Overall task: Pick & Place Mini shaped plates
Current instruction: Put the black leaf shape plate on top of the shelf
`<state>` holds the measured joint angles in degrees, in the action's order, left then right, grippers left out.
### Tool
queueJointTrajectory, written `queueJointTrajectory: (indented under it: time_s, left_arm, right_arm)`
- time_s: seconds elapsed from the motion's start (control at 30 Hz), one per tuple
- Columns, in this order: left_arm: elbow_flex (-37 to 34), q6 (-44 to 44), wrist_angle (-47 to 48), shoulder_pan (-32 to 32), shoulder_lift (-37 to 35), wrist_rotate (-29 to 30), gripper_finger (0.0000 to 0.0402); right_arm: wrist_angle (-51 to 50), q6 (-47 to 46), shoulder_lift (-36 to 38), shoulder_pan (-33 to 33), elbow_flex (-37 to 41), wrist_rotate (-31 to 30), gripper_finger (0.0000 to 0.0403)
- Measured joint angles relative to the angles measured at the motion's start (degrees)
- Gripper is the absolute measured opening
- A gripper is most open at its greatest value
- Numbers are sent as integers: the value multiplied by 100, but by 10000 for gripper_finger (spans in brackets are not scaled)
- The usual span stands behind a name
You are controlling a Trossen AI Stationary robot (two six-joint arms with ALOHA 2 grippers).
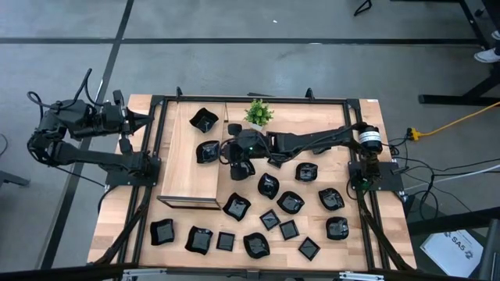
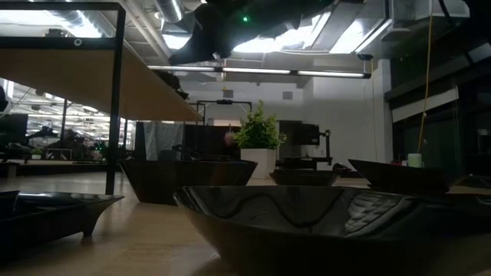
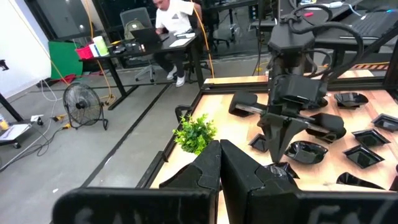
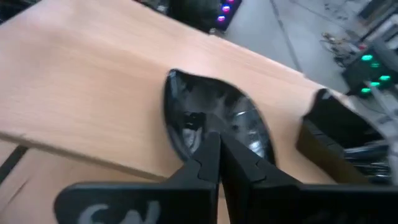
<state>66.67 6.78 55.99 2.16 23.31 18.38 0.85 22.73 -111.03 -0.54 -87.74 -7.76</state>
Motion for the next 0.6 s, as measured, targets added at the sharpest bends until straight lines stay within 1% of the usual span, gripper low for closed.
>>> queueJointTrajectory:
  time_s: [0.07, 0.17, 0.27, 0.47, 0.6]
  left_arm:
    - [0, -1, -1, -1, 0, 1, 4]
    - [0, -1, -2, -1, 0, 1, 4]
    - [0, -1, 0, 0, 0, -1, 4]
    - [0, -1, -2, 1, 0, -1, 4]
    - [1, -1, -2, 0, 0, 1, 4]
  right_arm:
    - [-116, -5, 22, 2, 0, -252, 7]
    - [-559, -150, 24, 2, 0, -607, 4]
    - [-682, -416, -86, -8, 0, -529, 8]
    - [-424, -344, -298, -35, 0, -156, 3]
    - [-313, -325, -296, -35, 0, -123, 7]
